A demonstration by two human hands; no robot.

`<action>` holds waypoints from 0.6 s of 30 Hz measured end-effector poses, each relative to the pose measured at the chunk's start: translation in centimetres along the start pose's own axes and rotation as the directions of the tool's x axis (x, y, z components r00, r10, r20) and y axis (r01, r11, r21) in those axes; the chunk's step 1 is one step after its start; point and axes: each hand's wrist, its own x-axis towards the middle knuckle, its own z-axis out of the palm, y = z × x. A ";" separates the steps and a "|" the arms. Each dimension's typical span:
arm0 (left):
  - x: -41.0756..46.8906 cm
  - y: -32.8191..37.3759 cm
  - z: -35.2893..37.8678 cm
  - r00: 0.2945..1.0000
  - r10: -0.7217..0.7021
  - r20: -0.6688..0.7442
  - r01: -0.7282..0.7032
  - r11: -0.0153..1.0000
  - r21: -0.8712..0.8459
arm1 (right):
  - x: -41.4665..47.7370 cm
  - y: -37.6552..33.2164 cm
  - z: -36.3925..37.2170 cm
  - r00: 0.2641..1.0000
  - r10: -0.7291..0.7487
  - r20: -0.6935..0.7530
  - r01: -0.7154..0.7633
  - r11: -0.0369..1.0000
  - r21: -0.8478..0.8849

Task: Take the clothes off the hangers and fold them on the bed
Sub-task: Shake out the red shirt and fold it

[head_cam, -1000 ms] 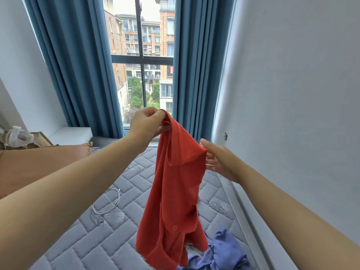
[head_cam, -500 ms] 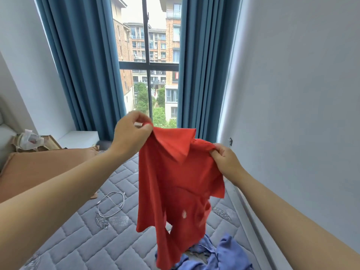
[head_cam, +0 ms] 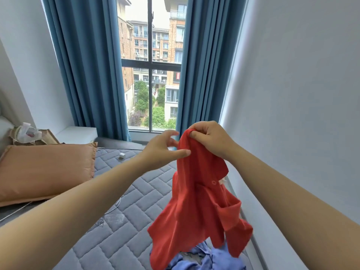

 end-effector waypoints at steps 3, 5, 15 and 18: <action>0.5 0.4 0.5 0.989 -0.090 0.117 0.111 0.977 -0.185 | -0.7 0.6 -0.3 0.999 0.042 -0.026 -0.041 0.998 0.050; 0.4 0.9 0.8 0.977 -0.120 0.175 0.157 0.963 -0.218 | -1.5 1.5 -0.4 0.994 0.093 -0.048 -0.087 0.990 0.114; 0.8 3.4 0.4 0.968 -0.196 0.153 0.231 0.938 -0.259 | -6.3 7.4 1.2 0.920 0.391 0.005 -0.373 0.874 0.311; 0.9 3.9 -0.3 0.968 -0.217 0.124 0.240 0.944 -0.226 | -7.5 8.0 2.4 0.896 0.436 0.085 -0.439 0.837 0.326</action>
